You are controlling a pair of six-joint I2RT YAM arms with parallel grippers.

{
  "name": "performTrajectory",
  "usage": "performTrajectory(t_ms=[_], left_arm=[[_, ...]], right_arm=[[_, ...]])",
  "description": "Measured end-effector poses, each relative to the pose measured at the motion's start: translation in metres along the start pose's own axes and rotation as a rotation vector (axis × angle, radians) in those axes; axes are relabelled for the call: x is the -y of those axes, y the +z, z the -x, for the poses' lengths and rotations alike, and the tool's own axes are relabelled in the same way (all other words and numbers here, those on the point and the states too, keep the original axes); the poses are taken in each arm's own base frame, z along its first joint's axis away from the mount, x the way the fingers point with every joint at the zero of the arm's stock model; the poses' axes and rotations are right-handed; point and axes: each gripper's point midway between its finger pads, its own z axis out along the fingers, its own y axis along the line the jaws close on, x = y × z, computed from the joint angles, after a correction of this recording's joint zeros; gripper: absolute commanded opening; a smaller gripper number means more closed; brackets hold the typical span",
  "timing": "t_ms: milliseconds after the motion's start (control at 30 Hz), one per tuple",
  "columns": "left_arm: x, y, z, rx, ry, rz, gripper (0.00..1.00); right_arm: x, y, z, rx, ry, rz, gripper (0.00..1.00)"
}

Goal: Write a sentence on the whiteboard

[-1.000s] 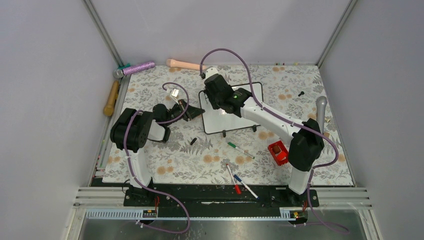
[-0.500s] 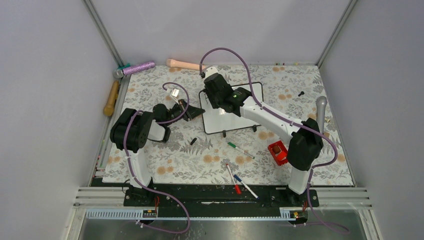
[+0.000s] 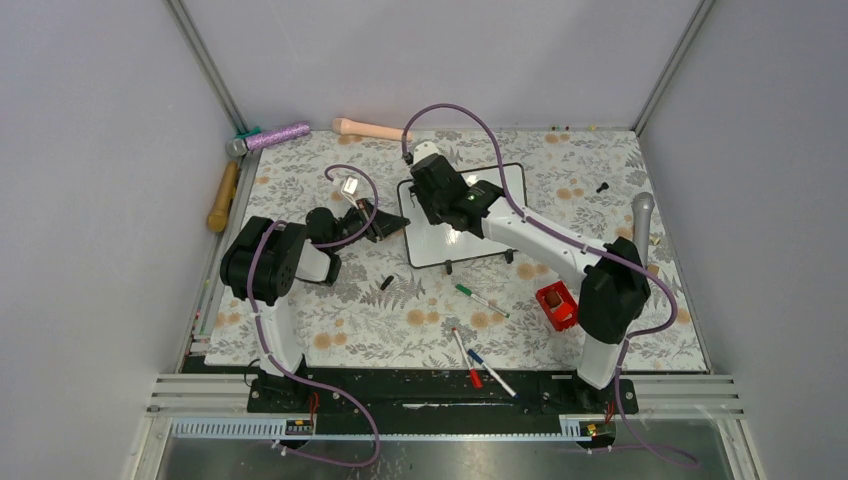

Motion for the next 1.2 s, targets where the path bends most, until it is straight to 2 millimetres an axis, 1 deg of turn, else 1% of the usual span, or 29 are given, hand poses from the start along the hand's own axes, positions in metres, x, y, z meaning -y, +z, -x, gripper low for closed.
performTrajectory(t_ms=[267, 533, 733, 900, 1200], left_arm=[[0.0, 0.0, 0.0, -0.002, 0.001, -0.002, 0.03], [0.003, 0.0, 0.0, -0.005, 0.006, -0.011, 0.03], [0.004, 0.0, 0.0, -0.004, 0.007, -0.012, 0.03], [0.004, -0.001, 0.0, -0.005, 0.006, -0.011, 0.03], [0.004, -0.001, 0.0, -0.005, 0.006, -0.011, 0.03]], right_arm=[[0.003, -0.003, -0.012, -0.02, -0.007, -0.003, 0.0], [0.005, -0.008, -0.012, -0.018, -0.004, -0.002, 0.0], [0.007, -0.017, -0.004, 0.006, 0.003, 0.0, 0.0], [0.008, -0.019, 0.001, 0.016, 0.004, -0.001, 0.0], [0.021, -0.025, 0.026, 0.069, 0.035, -0.034, 0.0]])
